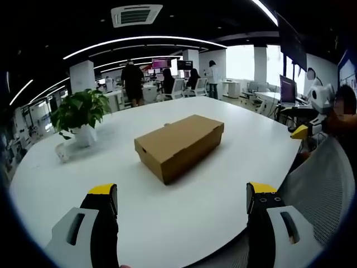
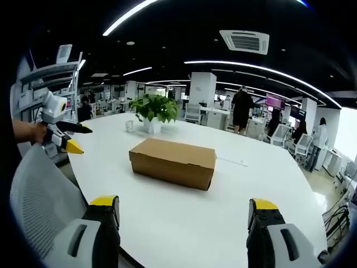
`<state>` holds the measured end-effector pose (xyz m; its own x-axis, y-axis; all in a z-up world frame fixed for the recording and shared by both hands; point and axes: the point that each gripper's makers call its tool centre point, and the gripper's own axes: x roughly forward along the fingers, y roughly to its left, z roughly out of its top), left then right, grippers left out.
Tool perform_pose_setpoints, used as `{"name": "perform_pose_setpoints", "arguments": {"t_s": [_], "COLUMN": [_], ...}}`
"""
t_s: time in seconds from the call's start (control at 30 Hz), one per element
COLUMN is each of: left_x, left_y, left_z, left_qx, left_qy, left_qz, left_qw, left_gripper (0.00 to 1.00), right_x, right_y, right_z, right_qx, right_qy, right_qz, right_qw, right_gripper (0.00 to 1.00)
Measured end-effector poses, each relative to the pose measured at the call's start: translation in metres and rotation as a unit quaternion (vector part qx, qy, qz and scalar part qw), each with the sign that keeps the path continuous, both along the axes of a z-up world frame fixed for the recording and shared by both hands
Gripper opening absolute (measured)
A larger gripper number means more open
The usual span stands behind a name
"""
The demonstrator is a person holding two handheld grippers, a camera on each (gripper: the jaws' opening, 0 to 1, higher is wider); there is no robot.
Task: Operate the shoe box by opening the lid, removing the specified soft item, and placing it in the target area until the item is outside and the box remains undamaged.
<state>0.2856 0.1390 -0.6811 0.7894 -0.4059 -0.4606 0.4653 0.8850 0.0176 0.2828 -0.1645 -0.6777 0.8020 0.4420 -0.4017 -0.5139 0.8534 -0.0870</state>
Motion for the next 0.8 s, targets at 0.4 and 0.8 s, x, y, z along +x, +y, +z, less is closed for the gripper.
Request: {"name": "perform_pose_setpoints", "arguments": {"t_s": [0.4,0.8], "left_x": [0.015,0.034], "left_y": [-0.001,0.004], "left_z": [0.003,-0.004], "left_qx": [-0.006,-0.012], "left_qy": [0.002,0.015], "left_qz": [0.006,0.028], "left_qw": [1.0,0.9994], "left_gripper": [1.0,1.0], "right_x": [0.021,0.046], "right_y": [-0.005,0.006], "right_z": [0.007,0.007], "right_qx": [-0.005,-0.016], "right_qy": [-0.001,0.0], "right_qz": [-0.001,0.025], "right_qw": [1.0,0.9996], "right_gripper": [0.95,0.94]}}
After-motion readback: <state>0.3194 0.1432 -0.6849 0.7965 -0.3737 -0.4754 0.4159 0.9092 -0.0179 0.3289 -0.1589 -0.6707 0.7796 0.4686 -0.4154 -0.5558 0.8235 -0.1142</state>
